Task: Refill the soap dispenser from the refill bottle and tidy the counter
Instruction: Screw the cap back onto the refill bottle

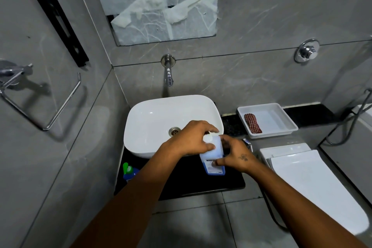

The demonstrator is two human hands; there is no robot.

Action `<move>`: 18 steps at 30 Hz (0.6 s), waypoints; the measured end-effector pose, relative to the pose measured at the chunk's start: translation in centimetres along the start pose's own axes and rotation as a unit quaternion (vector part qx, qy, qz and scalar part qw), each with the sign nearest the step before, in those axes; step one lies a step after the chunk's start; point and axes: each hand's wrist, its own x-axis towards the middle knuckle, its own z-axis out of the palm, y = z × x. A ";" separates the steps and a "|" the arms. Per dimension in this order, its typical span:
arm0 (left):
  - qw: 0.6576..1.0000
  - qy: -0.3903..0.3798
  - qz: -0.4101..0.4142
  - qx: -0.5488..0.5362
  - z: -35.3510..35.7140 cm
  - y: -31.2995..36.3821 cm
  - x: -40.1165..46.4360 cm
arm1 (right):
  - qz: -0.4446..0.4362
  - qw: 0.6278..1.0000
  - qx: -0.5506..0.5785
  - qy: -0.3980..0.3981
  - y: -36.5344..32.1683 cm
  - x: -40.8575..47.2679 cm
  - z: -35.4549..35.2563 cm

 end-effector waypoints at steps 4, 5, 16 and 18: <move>0.999 0.022 -0.031 0.033 0.2 -0.6 0.4 | -0.003 1.000 0.007 -0.005 -0.2 0.0 0.0; 0.999 0.011 -0.027 0.029 0.1 -0.6 0.5 | -0.004 1.000 0.009 -0.007 -0.1 -0.1 0.0; 0.998 -0.005 -0.010 -0.069 1.0 -2.2 -0.8 | 0.008 0.999 0.042 -0.022 0.5 -0.8 0.4; 0.988 0.009 -0.040 -0.146 1.5 -3.0 -1.3 | 0.008 0.998 0.064 -0.012 0.7 -0.8 0.2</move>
